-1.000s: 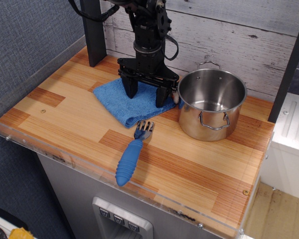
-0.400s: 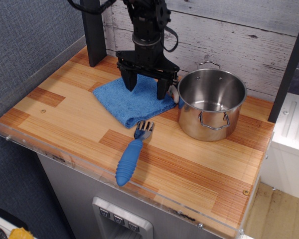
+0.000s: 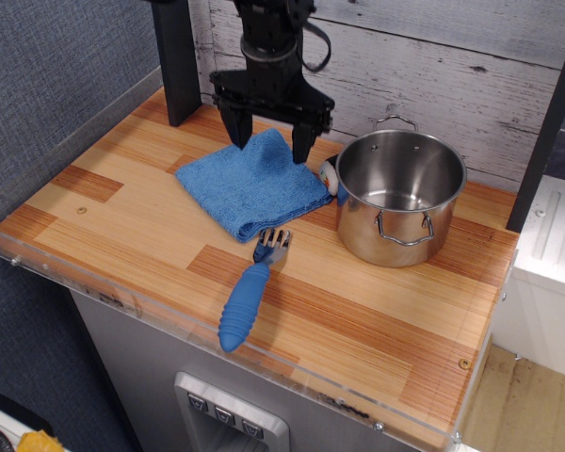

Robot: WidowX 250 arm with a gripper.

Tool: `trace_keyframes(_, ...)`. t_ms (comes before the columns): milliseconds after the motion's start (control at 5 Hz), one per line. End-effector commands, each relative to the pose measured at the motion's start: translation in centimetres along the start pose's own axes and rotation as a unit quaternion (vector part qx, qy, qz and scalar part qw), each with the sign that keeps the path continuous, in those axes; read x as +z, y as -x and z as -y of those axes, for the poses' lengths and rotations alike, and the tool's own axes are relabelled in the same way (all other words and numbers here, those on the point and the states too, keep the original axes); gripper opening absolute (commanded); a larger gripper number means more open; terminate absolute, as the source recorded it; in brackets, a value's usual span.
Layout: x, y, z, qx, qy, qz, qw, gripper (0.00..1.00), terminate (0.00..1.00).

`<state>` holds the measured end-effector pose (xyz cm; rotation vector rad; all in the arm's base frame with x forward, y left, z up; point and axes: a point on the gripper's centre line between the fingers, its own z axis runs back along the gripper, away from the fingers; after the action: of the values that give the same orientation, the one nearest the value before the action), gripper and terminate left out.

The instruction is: Move towel to the left of the pot

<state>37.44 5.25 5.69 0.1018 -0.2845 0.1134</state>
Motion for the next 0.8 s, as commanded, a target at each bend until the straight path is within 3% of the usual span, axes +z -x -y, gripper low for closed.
trace_keyframes(0,6.4,-1.4,-0.7,0.021,-0.01,0.082,0.9963,1.0,0.0)
trace_keyframes(400,9.8,-1.7,-1.4,0.042,-0.008,0.13,0.9906,1.0,0.0)
trace_keyframes(600,10.0,-1.4,-1.8,0.048,-0.012,0.122,0.9913,1.0,0.0)
